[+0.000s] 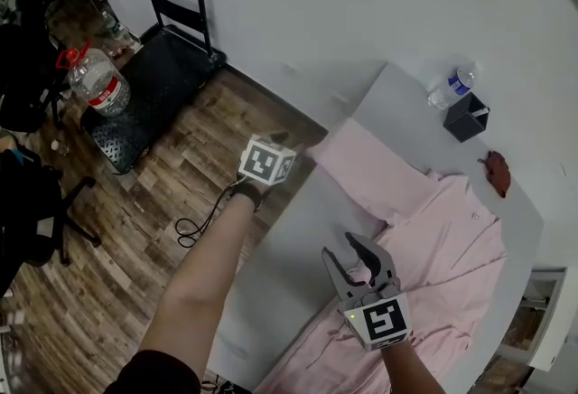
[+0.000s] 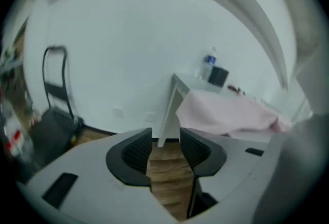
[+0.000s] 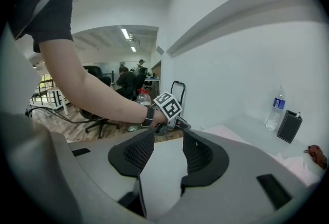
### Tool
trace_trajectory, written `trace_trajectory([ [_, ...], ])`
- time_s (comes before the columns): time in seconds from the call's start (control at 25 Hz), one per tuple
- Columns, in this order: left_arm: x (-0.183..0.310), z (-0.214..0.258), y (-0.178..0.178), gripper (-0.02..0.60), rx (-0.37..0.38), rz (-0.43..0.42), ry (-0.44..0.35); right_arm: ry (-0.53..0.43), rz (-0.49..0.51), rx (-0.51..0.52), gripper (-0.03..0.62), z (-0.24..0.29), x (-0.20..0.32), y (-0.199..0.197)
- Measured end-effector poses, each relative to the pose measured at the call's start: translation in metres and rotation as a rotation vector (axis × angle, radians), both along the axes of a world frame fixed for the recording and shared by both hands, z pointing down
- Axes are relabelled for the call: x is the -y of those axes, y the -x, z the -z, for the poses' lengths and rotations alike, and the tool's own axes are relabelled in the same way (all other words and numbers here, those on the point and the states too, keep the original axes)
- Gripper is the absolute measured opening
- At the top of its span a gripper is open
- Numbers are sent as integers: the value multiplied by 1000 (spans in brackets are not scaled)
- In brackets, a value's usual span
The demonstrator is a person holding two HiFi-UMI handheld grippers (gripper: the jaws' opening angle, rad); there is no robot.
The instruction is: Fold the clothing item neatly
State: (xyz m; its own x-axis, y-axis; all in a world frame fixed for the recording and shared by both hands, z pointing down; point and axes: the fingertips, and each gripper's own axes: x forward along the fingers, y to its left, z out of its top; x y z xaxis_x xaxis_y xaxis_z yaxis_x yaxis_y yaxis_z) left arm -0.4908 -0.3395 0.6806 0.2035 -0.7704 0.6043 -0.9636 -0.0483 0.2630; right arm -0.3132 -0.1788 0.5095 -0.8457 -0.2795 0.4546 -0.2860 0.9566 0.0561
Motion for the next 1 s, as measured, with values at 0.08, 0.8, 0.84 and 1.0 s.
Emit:
trace_trajectory([
  [0.08, -3, -5, -12, 158, 212, -175, 8, 4, -11, 2, 178, -2, 1, -3],
  [0.8, 25, 75, -37, 17, 840, -425, -229, 5, -117, 35, 160, 23, -7, -53],
  [0.84, 24, 94, -45, 17, 883, -434, -276, 11, -131, 41, 160, 28, -9, -59],
  [1.0, 20, 163, -103, 17, 1050, -537, -455, 54, -217, 71, 160, 42, -10, -94],
])
